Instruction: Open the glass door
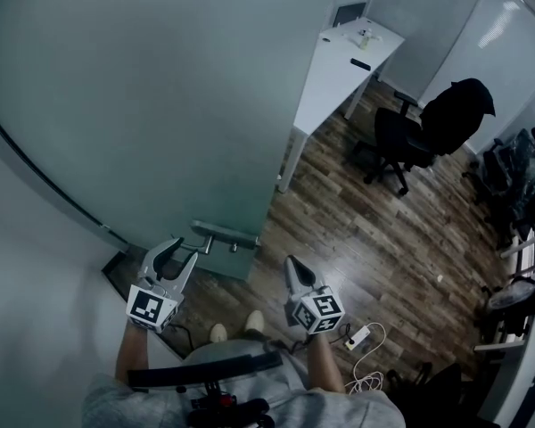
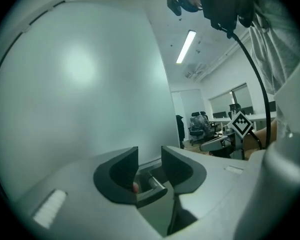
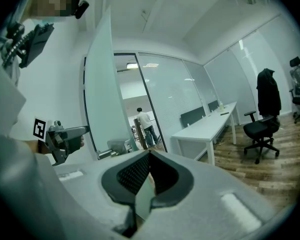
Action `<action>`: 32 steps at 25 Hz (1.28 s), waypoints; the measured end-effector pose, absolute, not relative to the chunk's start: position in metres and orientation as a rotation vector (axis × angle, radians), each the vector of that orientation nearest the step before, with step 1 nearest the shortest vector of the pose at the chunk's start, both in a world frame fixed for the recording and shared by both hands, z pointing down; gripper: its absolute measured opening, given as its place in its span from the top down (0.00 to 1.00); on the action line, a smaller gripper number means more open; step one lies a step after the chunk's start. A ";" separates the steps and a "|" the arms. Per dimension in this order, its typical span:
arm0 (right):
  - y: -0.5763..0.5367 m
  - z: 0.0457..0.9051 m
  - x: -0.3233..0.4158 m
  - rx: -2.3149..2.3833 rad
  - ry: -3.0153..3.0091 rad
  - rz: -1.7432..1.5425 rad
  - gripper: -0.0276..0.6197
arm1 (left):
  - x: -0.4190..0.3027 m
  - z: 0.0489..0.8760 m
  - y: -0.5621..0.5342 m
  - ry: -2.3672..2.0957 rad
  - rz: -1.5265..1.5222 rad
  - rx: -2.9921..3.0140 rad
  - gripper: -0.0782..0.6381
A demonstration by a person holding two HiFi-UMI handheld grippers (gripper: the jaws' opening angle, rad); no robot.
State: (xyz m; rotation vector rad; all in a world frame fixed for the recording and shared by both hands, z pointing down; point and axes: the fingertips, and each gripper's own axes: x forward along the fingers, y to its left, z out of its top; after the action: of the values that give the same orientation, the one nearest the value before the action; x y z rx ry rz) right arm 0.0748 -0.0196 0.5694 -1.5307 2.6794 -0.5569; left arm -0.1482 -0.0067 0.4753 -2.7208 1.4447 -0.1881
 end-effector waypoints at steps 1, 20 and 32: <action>-0.019 0.568 0.075 -1.530 2.679 -0.556 0.95 | -0.148 0.474 -0.006 1.465 -0.169 -2.723 0.69; -0.004 0.563 0.082 -1.572 2.635 -0.557 0.95 | -0.151 0.484 0.027 1.556 -0.145 -2.719 0.88; -0.003 0.557 0.078 -1.553 2.647 -0.509 0.95 | -0.151 0.487 0.026 1.543 -0.177 -2.704 0.88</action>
State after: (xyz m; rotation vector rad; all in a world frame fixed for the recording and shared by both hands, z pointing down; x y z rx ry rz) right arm 0.0775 -0.0027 0.5574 -1.5533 2.6466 -0.5087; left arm -0.1508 0.0263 0.4865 -2.7038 1.5432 -0.1770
